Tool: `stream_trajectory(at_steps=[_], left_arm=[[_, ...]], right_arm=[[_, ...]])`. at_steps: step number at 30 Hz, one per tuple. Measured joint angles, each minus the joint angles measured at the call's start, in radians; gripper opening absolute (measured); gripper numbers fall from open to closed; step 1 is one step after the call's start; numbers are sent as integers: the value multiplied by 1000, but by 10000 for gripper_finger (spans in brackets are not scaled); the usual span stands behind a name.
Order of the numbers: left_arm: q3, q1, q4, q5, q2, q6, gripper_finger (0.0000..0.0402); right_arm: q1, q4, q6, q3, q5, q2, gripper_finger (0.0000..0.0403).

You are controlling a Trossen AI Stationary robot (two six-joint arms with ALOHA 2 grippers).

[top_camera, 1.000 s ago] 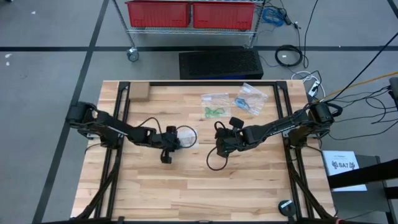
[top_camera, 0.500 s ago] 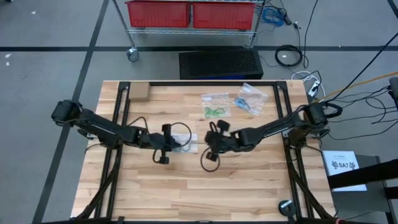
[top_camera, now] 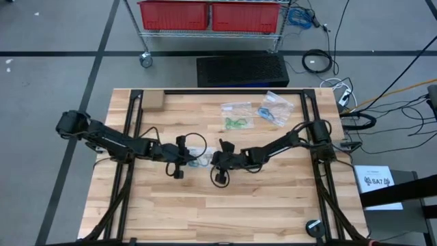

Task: Sort rubber bands
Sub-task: Move the transparent zip bags to the center of the table

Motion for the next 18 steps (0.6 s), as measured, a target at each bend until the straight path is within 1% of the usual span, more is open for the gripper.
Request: stream_trajectory(at_steps=[5,12,18], left_arm=[[-3,1,37,19,22,16,2],[-4,29,53,-15,156,63,2],[-4,53,132,-142,249,112,2]], right_arm=[[-2,9,51,-1,-24,51,0],[-1,20,52,1,-45,58,0],[0,12,53,1,-49,58,0]])
